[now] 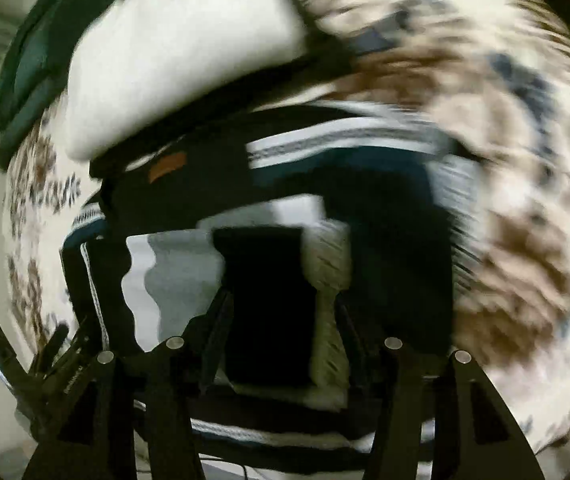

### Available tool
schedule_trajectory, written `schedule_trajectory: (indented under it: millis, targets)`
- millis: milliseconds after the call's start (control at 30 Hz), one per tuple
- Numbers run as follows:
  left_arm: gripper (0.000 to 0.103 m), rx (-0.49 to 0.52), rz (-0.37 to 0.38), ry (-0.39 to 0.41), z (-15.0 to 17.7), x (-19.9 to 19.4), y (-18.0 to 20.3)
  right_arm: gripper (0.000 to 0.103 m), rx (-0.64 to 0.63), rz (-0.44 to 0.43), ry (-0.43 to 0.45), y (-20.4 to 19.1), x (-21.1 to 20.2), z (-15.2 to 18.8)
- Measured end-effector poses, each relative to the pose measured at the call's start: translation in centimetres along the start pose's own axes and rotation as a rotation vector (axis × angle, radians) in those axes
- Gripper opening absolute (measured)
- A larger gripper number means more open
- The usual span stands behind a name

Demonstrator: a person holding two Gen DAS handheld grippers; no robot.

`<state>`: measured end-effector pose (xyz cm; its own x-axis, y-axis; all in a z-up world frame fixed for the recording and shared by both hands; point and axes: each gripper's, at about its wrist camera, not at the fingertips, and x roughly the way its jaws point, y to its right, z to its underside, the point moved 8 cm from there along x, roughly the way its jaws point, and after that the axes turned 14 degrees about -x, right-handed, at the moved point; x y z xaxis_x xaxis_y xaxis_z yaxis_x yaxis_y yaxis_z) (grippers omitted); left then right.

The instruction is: Fold small clothes

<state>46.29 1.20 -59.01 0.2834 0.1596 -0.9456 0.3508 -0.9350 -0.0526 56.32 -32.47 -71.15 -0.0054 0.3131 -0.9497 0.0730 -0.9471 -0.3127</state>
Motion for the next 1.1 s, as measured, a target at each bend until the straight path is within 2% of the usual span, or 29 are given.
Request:
schedule_trajectory:
  millis: [33,67,100,167,233,367,433,467,567,633,667,733,833,933,1033,1100]
  targets:
    - [0.088,0.009,-0.004,0.002,-0.5,0.6,0.5,0.055,-0.01,-0.004,-0.022,0.1,1.4,-0.6]
    - [0.088,0.022,-0.021,0.007,-1.0,1.4,0.9,0.054,-0.019,0.032,-0.033,0.6,2.6,-1.6]
    - [0.088,0.034,-0.032,0.004,-1.4,2.2,1.1,0.052,-0.029,0.109,-0.033,1.6,3.3,-2.5]
    - [0.089,0.042,-0.045,-0.01,-1.9,3.4,1.1,0.05,-0.03,0.214,-0.01,2.9,2.9,-4.0]
    - [0.09,0.038,-0.044,-0.008,-2.2,3.4,0.7,0.05,0.004,0.283,0.025,4.1,1.2,-4.5]
    - [0.089,0.003,-0.023,0.011,-1.9,1.1,-0.6,0.052,0.09,0.18,0.11,5.1,-3.6,-2.0]
    - [0.089,-0.017,-0.001,0.007,-1.1,0.1,-0.9,0.052,0.07,0.161,0.101,4.8,-4.3,0.0]
    - [0.089,-0.015,0.004,0.004,-0.5,-0.3,-0.9,0.052,0.049,0.167,0.08,4.8,-4.1,1.1]
    - [0.089,0.04,-0.036,-0.022,1.5,0.7,-0.6,0.052,-0.009,0.283,-0.014,5.9,-2.3,4.7]
    - [0.09,0.045,-0.049,-0.065,2.6,2.1,-0.9,0.052,0.021,0.336,-0.067,7.6,-1.2,6.7]
    - [0.09,0.036,-0.043,-0.075,2.8,2.5,-1.2,0.052,0.052,0.335,-0.077,8.4,-1.0,7.3]
    - [0.089,0.025,-0.031,-0.067,2.4,2.3,-1.7,0.052,0.109,0.274,-0.068,9.0,-1.3,8.0]
    - [0.089,0.012,-0.007,-0.03,1.7,0.7,-2.0,0.053,0.124,0.242,-0.037,9.0,-4.0,8.6]
    - [0.089,-0.003,0.039,-0.006,1.9,-2.0,-2.1,0.059,0.124,0.224,-0.016,9.3,-8.2,10.5]
    - [0.089,0.029,0.049,0.026,3.9,-5.5,-1.8,0.066,0.107,0.21,0.002,9.6,-11.8,12.2]
    - [0.089,0.053,0.051,0.019,6.0,-7.1,-1.2,0.067,0.103,0.196,0.005,10.5,-13.5,13.1]
